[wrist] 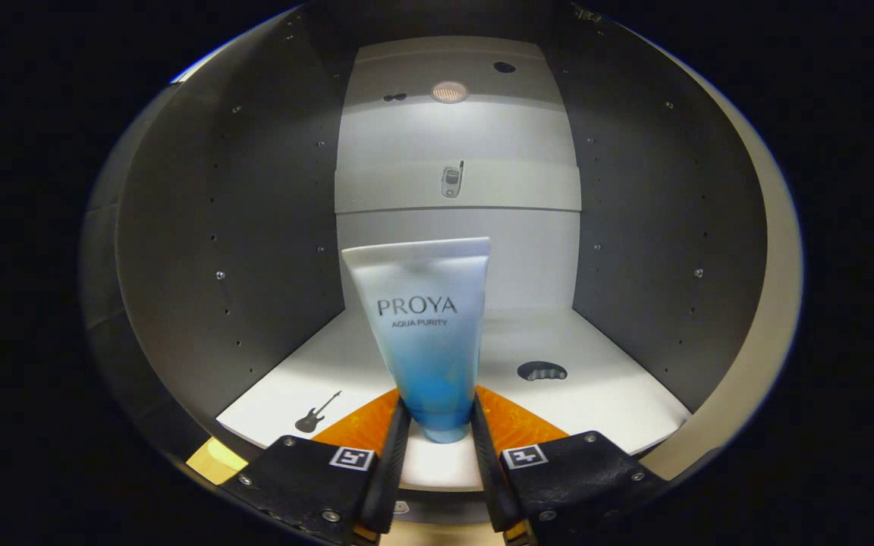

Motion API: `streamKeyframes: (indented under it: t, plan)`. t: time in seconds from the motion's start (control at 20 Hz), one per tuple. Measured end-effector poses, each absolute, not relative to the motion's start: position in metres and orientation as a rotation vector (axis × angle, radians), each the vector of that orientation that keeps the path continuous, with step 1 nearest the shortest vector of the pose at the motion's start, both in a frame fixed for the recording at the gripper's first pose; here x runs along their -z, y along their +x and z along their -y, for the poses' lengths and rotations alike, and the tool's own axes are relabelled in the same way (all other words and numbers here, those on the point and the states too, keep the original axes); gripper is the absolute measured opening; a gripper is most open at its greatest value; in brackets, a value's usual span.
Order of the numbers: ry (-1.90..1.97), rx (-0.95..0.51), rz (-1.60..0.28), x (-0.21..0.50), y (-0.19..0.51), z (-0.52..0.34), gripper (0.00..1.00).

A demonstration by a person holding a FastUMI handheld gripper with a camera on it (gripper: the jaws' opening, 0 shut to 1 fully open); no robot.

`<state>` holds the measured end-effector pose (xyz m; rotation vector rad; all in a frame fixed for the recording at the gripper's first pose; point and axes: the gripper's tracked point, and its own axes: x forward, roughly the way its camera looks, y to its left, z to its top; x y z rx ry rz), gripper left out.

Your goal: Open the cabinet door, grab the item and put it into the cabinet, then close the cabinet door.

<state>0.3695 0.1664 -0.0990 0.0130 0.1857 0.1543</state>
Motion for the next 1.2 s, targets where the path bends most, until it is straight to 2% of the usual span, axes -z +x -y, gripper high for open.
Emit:
streamKeyframes:
  t: [0.15, 0.25, 0.35, 0.8, 1.2]
  plan:
    - [0.009, -0.158, -0.157, 0.094, 0.366, -0.169, 0.72]
    - [-0.013, -0.156, -0.139, 0.088, 0.358, -0.169, 0.84]
    - [-0.028, -0.152, -0.118, 0.081, 0.349, -0.170, 0.89]
    - [-0.010, -0.134, -0.118, 0.078, 0.270, -0.165, 0.91]
    - [0.050, -0.126, -0.103, 0.069, 0.167, -0.166, 0.92]
